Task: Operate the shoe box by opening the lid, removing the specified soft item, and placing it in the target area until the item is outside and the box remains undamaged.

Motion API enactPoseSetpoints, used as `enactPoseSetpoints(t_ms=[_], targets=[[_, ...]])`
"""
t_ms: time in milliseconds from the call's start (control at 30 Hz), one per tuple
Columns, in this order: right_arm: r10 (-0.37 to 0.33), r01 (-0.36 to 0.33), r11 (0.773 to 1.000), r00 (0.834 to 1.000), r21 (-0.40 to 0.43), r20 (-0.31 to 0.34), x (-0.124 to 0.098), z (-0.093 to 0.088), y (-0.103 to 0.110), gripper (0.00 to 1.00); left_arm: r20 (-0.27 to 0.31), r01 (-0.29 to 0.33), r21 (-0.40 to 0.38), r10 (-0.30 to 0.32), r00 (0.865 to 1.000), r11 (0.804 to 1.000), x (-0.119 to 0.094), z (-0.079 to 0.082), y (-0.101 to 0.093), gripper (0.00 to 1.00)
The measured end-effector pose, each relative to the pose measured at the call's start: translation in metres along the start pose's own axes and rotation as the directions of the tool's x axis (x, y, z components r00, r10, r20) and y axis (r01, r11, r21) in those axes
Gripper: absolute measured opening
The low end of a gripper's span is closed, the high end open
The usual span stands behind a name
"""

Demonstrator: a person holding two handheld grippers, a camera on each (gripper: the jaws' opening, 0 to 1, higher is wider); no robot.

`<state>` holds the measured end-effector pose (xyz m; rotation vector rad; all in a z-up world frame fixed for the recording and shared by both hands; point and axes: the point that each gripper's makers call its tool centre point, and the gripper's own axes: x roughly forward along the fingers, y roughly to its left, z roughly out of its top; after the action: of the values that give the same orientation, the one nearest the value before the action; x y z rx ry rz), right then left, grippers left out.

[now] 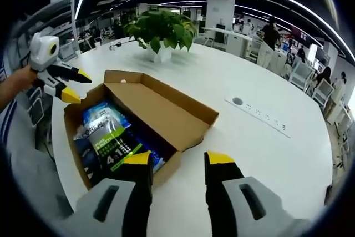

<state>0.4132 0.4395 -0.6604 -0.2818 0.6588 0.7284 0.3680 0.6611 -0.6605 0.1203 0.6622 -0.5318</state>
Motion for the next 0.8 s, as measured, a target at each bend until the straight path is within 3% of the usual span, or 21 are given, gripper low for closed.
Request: enactPoseSetpoints(t_ms=[500,800], targets=[[0.089,-0.086,0.995,0.995,0.057,-0.041,-0.002,-0.012,0.037,0.42,-0.069,0.076,-0.154,-0.087,0.994,0.985,0.009,-0.026,-0.032,0.47],[0.122,-0.116,0.988,0.991,0.101,-0.060,0.003,-0.021,0.055,0.44,-0.108,0.108,-0.257,-0.139,0.984,0.960,0.021,-0.044,-0.046,0.34]])
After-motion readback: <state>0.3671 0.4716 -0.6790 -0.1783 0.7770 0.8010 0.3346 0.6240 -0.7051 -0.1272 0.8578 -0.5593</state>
